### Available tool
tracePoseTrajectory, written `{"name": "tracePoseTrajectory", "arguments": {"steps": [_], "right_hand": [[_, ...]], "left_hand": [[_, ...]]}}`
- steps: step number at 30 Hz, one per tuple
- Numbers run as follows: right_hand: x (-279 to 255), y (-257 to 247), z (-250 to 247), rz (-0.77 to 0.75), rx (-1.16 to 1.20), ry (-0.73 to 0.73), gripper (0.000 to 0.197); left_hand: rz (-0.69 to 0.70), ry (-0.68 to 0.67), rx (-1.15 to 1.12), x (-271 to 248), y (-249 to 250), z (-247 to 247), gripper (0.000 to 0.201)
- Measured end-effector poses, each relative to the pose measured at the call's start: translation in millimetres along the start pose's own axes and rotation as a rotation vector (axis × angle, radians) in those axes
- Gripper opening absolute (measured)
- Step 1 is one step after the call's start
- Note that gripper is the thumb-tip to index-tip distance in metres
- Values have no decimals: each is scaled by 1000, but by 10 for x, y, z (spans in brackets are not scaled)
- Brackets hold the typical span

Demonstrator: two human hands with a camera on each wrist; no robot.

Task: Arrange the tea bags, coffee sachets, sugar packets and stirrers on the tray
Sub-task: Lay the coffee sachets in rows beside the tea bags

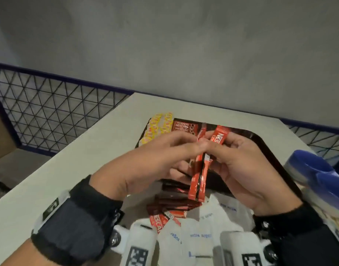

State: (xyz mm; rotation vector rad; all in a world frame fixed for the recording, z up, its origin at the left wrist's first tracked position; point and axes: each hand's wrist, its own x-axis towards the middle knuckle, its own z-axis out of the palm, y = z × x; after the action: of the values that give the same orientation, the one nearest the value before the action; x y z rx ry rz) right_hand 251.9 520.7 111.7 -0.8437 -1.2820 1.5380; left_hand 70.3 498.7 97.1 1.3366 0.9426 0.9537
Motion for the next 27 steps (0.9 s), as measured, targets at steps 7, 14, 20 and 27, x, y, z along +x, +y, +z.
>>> {"name": "tracePoseTrajectory", "arguments": {"steps": [7,14,20,27], "right_hand": [[-46,163,-190,-77,-203,216,14],[-94,192,-215,-54,-191,114,22],[-76,194,-271,-27,-102,137,14],[-73,130,-365,59,216,187,13]], "left_hand": [[88,102,489,28,-217,372,54],[-44,108,198,72,-159,352,9],[-61,58,79,48,-118,269,19],[-50,160,-322,40,-42,210,39]]}}
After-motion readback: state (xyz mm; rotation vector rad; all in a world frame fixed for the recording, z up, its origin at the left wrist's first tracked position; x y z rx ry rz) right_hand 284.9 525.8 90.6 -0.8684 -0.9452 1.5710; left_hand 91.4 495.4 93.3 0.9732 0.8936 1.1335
